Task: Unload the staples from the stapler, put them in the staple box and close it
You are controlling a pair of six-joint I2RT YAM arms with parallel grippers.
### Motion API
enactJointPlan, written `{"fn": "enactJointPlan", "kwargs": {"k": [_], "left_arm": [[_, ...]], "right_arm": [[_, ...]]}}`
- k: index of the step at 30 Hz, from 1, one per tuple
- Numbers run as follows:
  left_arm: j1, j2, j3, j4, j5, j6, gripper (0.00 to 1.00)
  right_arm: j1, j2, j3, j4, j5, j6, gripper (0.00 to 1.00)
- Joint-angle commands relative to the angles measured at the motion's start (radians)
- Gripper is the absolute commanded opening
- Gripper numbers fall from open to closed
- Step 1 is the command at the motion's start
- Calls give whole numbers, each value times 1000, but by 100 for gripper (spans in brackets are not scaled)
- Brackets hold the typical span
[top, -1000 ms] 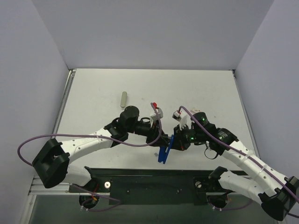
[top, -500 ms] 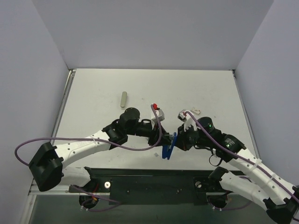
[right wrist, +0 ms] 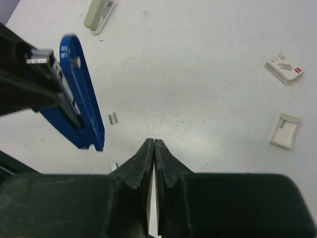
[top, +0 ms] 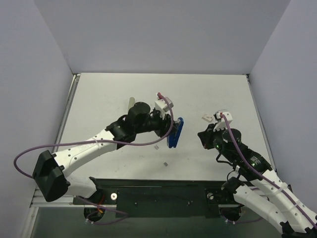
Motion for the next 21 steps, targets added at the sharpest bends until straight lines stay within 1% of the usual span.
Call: {"fn": "enactJointPlan", "kwargs": {"k": [1, 5, 6, 7, 10, 13, 17, 19, 21], "left_arm": [[89, 66, 185, -123, -214, -52, 0], [154, 147, 277, -243, -308, -54, 0], [171, 161, 316, -259, -308, -51, 0], [183, 191, 327, -275, -337, -37, 0], [238, 259, 405, -312, -357, -28, 0], [295, 369, 500, -397, -374, -16, 0], [338, 471, 569, -414, -389, -23, 0], [350, 518, 597, -421, -420, -17, 0], [367, 575, 664, -446, -431, -9, 0]], "right_arm": [[-1, 11, -21, 6, 97, 55, 0], [1, 31, -47, 52, 43, 79, 0], [1, 40, -53, 64, 31, 81, 0], [1, 48, -56, 67, 28, 82, 0], [1, 65, -56, 70, 25, 85, 0], [-1, 72, -58, 79, -3, 91, 0], [2, 88, -64, 89, -20, 96, 0], [2, 91, -70, 98, -24, 102, 0], [1, 88, -79, 110, -32, 107, 0]]}}
